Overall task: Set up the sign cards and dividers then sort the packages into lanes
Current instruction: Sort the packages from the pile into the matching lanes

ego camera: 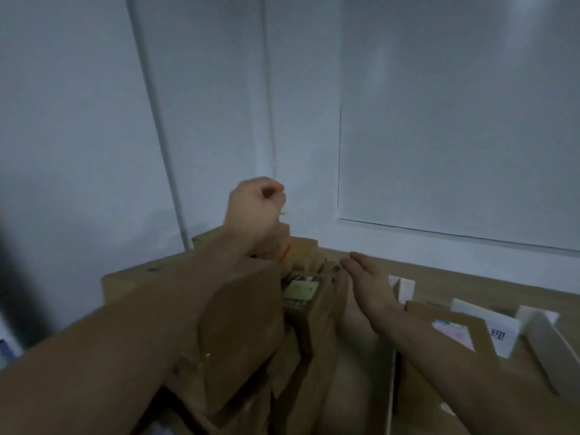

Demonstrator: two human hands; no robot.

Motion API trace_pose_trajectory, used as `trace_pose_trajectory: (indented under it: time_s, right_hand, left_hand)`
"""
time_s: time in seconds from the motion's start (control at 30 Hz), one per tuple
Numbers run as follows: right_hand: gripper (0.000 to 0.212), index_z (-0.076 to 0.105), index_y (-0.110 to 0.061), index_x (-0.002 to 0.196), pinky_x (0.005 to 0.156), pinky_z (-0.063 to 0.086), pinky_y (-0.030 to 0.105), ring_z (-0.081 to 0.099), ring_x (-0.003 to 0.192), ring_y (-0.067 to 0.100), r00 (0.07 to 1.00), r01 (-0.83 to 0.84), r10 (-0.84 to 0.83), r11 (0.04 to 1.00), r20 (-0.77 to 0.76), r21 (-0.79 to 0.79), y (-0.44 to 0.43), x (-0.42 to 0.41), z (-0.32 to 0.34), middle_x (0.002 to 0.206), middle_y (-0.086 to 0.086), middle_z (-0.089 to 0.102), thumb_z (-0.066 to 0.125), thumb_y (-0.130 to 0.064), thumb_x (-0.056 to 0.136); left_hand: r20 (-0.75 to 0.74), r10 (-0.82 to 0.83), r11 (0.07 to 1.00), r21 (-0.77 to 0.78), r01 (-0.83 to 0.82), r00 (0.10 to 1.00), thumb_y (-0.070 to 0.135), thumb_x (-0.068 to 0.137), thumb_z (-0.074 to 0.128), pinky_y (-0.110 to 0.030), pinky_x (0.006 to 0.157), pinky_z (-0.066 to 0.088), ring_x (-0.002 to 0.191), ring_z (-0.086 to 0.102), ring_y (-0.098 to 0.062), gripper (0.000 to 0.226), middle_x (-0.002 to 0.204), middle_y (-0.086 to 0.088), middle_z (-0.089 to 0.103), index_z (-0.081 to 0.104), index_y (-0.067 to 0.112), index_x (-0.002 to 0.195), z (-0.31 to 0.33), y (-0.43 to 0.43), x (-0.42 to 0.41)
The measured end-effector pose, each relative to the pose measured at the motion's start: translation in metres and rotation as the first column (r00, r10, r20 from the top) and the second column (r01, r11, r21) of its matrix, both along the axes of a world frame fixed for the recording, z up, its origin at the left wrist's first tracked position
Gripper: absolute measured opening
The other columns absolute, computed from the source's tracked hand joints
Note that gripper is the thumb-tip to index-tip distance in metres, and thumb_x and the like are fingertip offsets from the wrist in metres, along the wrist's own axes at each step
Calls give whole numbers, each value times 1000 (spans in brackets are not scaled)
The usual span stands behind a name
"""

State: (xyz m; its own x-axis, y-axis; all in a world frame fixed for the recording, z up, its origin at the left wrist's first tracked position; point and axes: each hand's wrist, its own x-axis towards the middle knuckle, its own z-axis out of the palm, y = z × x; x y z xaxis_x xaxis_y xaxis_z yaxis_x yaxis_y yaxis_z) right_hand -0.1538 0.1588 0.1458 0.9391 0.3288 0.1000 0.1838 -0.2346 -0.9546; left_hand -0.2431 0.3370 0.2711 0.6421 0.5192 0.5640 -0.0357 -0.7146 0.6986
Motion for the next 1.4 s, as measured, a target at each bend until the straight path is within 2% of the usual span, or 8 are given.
trace_pose_trajectory:
  time_s: [0.07,0.17,0.3,0.43,0.57,0.7,1.03,1.4]
  right_hand:
    - [61,62,-28,133,110,42,50,54,124,19,997,-57,55,998,-46,-33,30,-14,8,130,-6,61,52,-66,86]
    - [41,64,-20,116,107,44,50,55,111,21,987,-99,91,993,-131,-59,65,-32,17,113,-1,59,46,-53,99]
    - [32,53,-34,94,111,36,56,47,119,30,963,-118,90,988,-255,-97,93,-49,17,124,7,50,39,-63,98]
    - [47,58,-25,119,82,42,35,52,87,15,938,-77,73,997,-339,-1,110,-60,6,97,-5,57,38,-63,100]
    - [74,58,-16,138,85,41,39,59,99,23,926,-92,83,996,-369,-7,122,-68,4,117,6,64,36,-72,95]
    - [78,52,-24,143,94,44,54,54,120,36,920,-75,50,996,-389,-51,128,-77,6,136,11,57,31,-79,91]
    - [122,42,-27,152,113,35,60,47,134,36,959,14,-44,994,-281,-109,132,-98,31,149,11,50,10,-96,57]
    - [95,64,-37,121,104,46,49,64,113,20,996,60,-34,939,-83,340,97,-103,76,117,-2,70,21,-103,66]
  left_hand:
    - [-57,77,997,33,-75,995,17,93,64,-26,92,48,98,65,-15,18,101,4,71,76,12,106,16,42,-22]
    - [-254,228,974,70,-217,940,29,92,65,-31,91,46,101,60,-21,22,105,0,68,73,14,106,17,109,-53]
    - [-563,240,963,37,-266,791,45,97,58,-39,96,43,109,55,-32,50,120,-17,58,62,0,117,-10,176,-89]
    - [-677,177,958,-49,-283,715,55,97,51,-42,101,41,130,47,-39,75,149,-22,44,47,-5,141,-36,205,-107]
    - [-754,142,950,-79,-303,641,62,96,48,-43,78,48,115,57,-44,75,141,-23,50,49,0,140,-49,212,-113]
    - [-713,128,959,-89,-270,690,57,94,54,-38,87,47,95,57,-31,64,119,-19,61,64,-2,117,-59,221,-110]
    - [-669,144,972,-44,-232,730,58,93,55,-33,69,43,87,60,-26,56,96,-14,63,67,3,96,-39,217,-119]
    - [-297,261,933,-165,-319,918,63,87,52,-42,86,55,90,65,-32,61,97,-12,68,68,5,97,23,164,-132]
